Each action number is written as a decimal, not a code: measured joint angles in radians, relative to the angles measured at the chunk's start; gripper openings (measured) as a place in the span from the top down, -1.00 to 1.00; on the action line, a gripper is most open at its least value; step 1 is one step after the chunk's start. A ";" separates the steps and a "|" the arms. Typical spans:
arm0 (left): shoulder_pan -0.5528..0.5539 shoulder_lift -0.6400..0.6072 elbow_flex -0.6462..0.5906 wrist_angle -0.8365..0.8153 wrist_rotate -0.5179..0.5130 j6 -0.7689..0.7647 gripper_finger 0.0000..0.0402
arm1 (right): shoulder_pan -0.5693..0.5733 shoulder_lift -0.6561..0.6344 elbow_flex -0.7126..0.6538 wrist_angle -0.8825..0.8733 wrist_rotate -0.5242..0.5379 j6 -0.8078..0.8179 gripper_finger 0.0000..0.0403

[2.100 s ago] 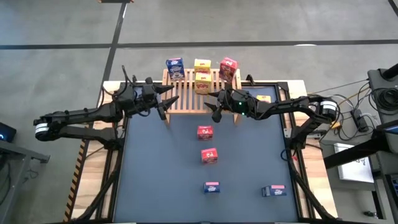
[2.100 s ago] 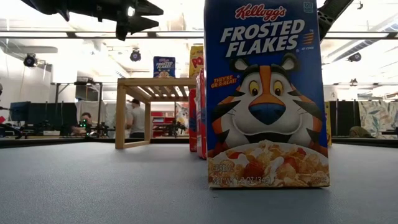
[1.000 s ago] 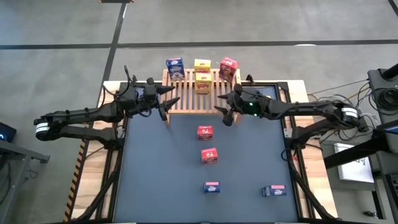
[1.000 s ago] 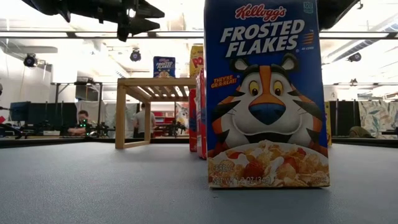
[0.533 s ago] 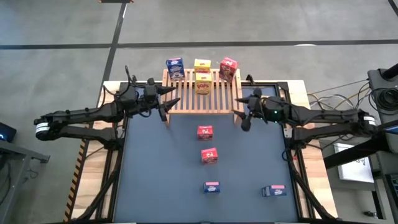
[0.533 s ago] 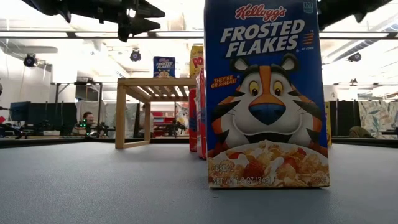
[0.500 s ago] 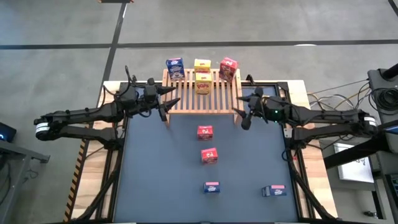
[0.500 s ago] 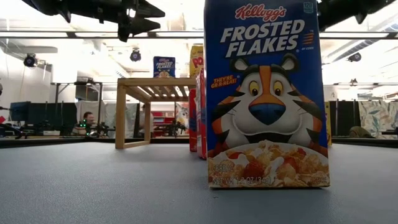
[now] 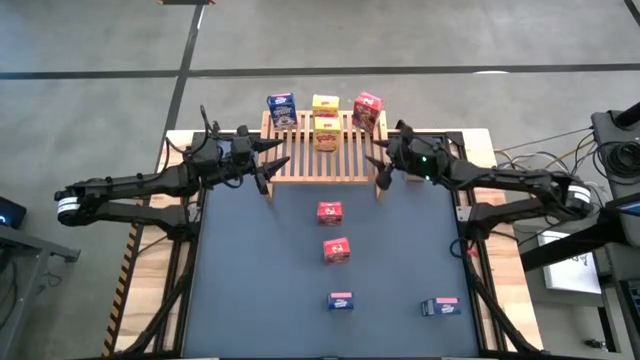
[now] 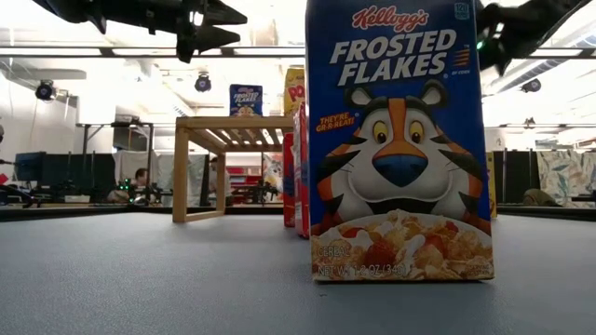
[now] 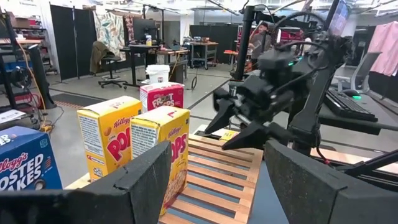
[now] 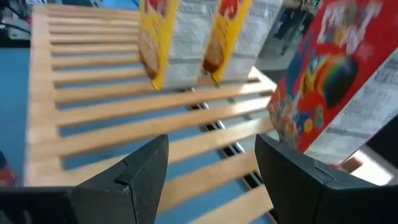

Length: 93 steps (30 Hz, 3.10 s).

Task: Stack cereal on shelf
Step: Adjust the red cereal box on the shelf, then put the top red cereal box on the shelf aligned with the other red cereal box

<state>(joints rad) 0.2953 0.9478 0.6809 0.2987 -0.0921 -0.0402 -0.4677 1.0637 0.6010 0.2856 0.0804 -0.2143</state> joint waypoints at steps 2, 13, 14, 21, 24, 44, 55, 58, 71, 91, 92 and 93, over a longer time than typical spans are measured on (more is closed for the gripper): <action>0.000 0.000 0.000 0.000 0.000 -0.003 -0.21 | -0.036 0.025 0.000 0.043 -0.065 0.013 -0.15; 0.000 0.000 0.000 -0.001 0.000 -0.004 -0.21 | -0.184 0.125 0.001 0.131 -0.247 0.047 -0.15; 0.000 0.000 0.000 -0.001 -0.001 -0.004 -0.21 | -0.188 0.131 0.001 0.130 -0.248 0.047 -0.15; 0.000 0.000 0.000 -0.001 -0.001 -0.004 -0.21 | -0.199 0.148 0.001 0.150 -0.246 0.037 -0.14; 0.000 0.000 0.000 -0.001 -0.001 -0.004 -0.21 | -0.209 0.148 0.001 0.151 -0.245 0.038 -0.15; 0.000 0.000 -0.001 -0.001 -0.002 -0.006 -0.21 | -0.277 0.148 0.001 0.168 -0.230 0.037 -0.14; 0.000 -0.003 -0.001 -0.024 -0.002 -0.012 -0.21 | -0.262 0.110 0.001 0.161 -0.293 0.057 -0.14; 0.000 -0.008 -0.001 -0.040 -0.002 -0.008 -0.21 | -0.215 0.056 0.001 0.148 -0.293 0.045 -0.14; -0.004 -0.021 -0.010 -0.169 0.003 -0.041 -0.21 | 0.039 -0.188 -0.096 -0.014 -0.367 0.073 -0.14; -0.073 -0.028 -0.213 0.116 0.005 -0.093 -0.21 | 0.321 0.111 -0.197 0.322 -0.216 0.104 -0.15; -0.078 -0.028 -0.218 0.125 0.005 -0.095 -0.21 | 0.330 0.117 -0.193 0.323 -0.199 0.097 -0.15; -0.081 -0.028 -0.221 0.129 0.006 -0.098 -0.21 | 0.338 0.119 -0.190 0.322 -0.174 0.091 -0.15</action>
<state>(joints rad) 0.2143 0.9199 0.4604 0.4275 -0.0862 -0.1378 -0.1296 1.1831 0.4108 0.6075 -0.0939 -0.1232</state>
